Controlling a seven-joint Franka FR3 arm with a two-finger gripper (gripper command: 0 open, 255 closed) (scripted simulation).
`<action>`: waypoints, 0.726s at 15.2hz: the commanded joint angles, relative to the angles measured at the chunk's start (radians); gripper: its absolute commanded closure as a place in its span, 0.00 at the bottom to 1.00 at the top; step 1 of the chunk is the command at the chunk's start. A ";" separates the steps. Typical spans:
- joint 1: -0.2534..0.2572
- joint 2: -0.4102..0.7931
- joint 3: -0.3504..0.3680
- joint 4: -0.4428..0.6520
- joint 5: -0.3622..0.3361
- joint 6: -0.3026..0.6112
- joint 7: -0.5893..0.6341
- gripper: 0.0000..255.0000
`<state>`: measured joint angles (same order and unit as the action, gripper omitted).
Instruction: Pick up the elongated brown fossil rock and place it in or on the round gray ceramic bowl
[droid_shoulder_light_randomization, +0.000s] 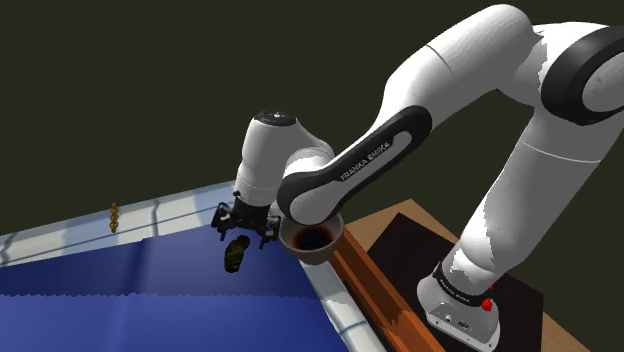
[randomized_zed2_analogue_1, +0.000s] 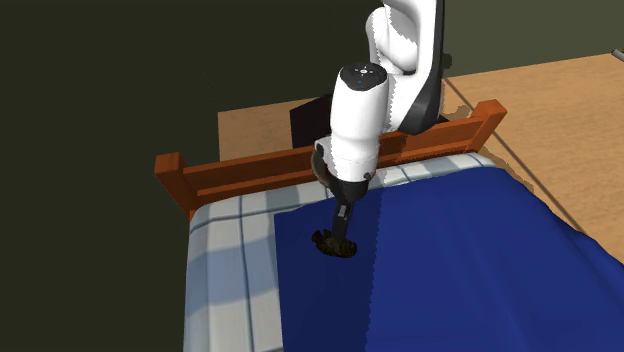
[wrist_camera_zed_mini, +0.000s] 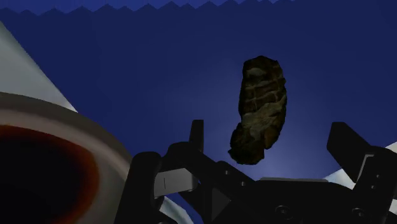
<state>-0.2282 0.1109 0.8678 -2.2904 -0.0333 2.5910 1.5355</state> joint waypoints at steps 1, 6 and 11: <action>0.022 0.049 -0.020 0.010 -0.071 0.025 0.058 0.00; 0.072 0.124 -0.074 0.020 -0.174 0.069 0.131 0.00; 0.073 0.124 -0.074 0.020 -0.174 0.069 0.131 0.00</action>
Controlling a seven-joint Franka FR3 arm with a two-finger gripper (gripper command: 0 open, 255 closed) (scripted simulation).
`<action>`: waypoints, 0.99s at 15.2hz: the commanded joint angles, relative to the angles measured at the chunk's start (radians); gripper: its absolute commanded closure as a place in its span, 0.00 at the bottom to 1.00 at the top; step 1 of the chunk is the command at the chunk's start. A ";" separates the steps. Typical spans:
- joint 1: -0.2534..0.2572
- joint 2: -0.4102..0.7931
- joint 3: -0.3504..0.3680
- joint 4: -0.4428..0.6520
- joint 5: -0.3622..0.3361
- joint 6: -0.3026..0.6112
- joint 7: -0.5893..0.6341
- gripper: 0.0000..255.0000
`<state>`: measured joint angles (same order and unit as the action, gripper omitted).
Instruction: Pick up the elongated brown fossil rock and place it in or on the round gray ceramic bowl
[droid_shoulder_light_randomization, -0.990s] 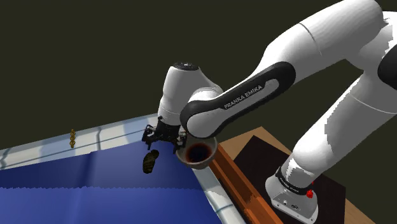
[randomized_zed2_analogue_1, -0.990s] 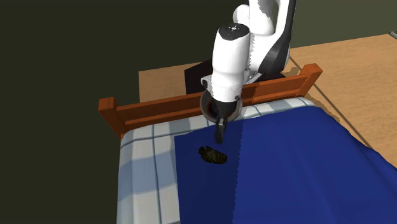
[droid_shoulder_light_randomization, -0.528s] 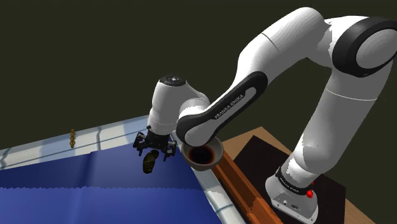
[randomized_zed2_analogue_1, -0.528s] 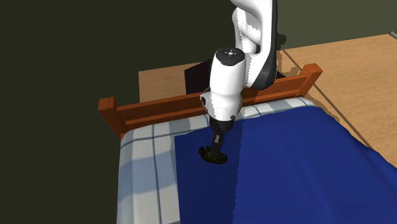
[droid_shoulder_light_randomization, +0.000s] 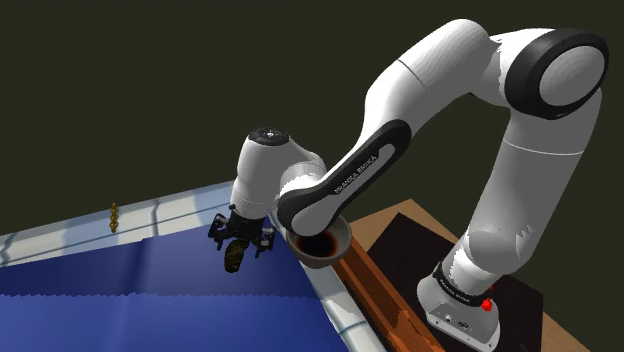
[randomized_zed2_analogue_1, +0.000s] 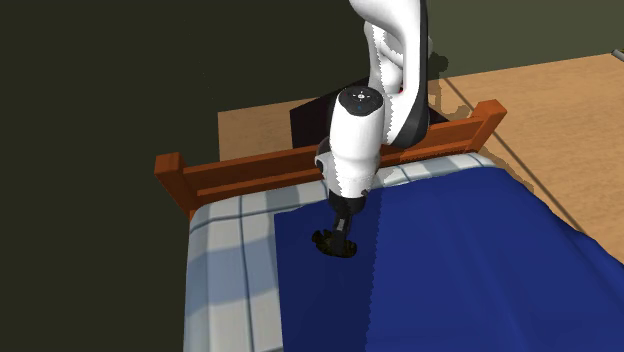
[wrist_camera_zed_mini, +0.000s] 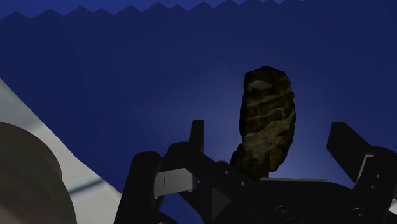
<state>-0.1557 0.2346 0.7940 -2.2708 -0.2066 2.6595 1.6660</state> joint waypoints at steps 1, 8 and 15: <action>0.000 0.000 0.000 0.000 0.000 0.000 0.000 0.00; 0.000 0.000 0.000 0.000 0.000 0.000 0.000 1.00; -0.046 0.053 0.031 0.090 0.065 -0.118 -0.126 0.00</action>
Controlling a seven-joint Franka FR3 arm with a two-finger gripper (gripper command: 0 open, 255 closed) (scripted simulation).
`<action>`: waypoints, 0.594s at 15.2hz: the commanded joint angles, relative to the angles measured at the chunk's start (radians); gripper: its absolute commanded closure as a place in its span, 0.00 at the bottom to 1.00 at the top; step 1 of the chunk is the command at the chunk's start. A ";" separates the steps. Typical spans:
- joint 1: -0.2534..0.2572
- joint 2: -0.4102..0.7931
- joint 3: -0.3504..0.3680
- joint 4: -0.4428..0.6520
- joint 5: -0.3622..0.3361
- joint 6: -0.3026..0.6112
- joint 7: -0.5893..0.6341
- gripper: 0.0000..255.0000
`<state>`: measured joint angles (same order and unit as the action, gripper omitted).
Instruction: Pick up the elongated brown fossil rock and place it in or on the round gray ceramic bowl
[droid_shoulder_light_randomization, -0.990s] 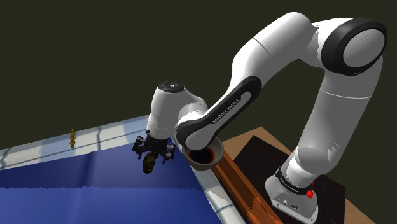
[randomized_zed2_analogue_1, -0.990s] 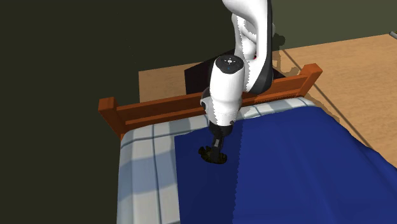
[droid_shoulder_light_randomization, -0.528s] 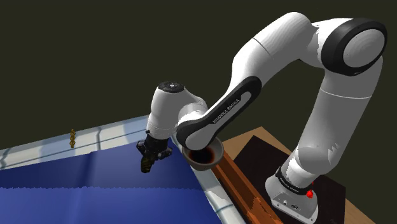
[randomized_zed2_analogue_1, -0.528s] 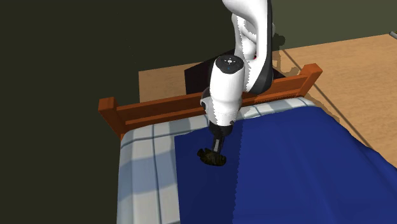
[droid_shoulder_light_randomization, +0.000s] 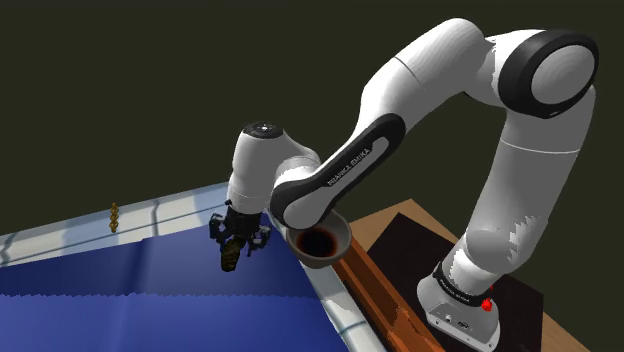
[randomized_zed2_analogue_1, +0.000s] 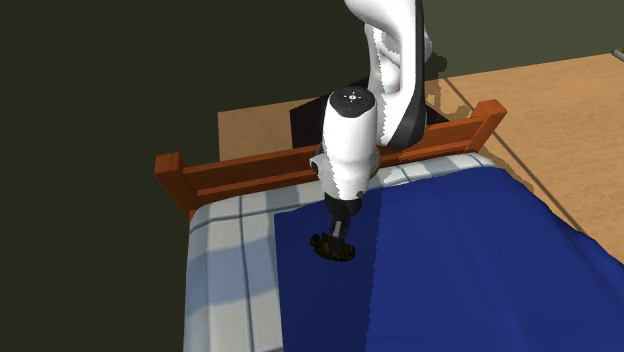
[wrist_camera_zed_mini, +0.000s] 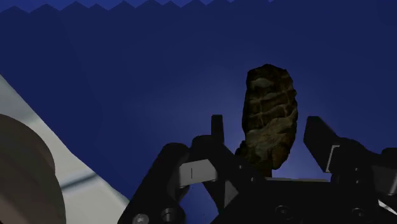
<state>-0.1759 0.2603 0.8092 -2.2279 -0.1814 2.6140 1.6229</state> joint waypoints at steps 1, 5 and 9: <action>-0.049 0.096 0.029 0.151 0.063 -0.199 -0.170 0.00; -0.030 0.157 0.012 0.191 0.037 -0.219 -0.177 0.00; 0.007 0.204 -0.022 0.187 -0.004 -0.173 -0.150 0.00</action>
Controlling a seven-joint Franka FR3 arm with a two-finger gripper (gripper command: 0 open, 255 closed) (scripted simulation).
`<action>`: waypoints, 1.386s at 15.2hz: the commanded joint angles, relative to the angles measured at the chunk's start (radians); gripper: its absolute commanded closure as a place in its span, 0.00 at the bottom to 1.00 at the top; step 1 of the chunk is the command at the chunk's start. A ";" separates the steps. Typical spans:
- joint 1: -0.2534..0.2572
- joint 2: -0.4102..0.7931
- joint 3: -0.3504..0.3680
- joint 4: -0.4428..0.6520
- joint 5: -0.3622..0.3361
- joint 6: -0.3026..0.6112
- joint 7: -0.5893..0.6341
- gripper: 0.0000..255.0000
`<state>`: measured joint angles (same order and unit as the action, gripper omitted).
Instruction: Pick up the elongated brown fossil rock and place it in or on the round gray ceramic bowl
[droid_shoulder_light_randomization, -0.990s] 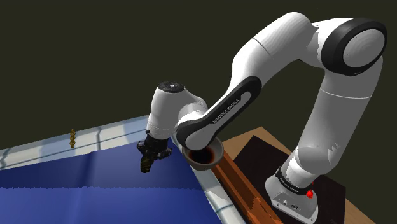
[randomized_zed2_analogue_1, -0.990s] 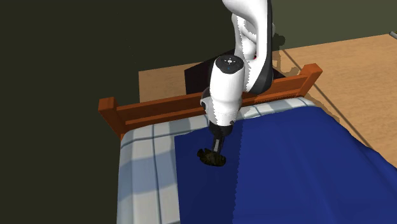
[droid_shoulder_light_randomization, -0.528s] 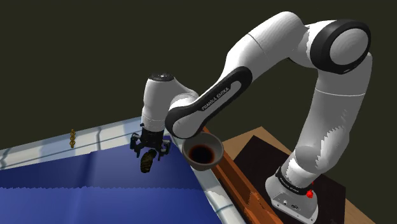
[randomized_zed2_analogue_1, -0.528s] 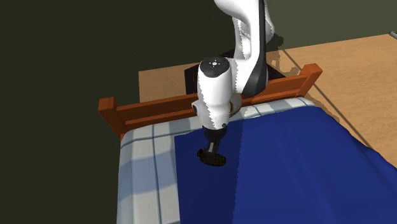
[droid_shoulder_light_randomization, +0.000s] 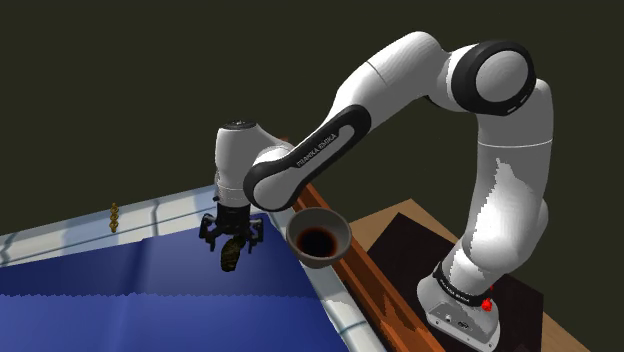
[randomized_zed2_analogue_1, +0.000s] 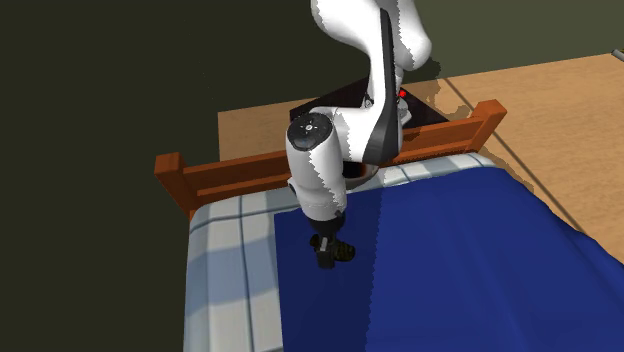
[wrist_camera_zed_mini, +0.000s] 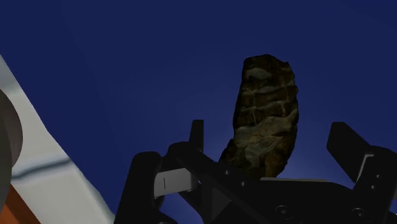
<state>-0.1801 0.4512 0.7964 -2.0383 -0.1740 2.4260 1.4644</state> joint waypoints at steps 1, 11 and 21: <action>0.011 0.013 -0.009 -0.003 -0.012 0.015 0.009 0.00; 0.011 0.012 -0.009 -0.003 -0.011 0.014 0.008 1.00; -0.006 -0.015 0.012 0.003 0.012 -0.016 -0.002 1.00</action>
<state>-0.1815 0.4438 0.8025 -2.0359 -0.1684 2.4180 1.4651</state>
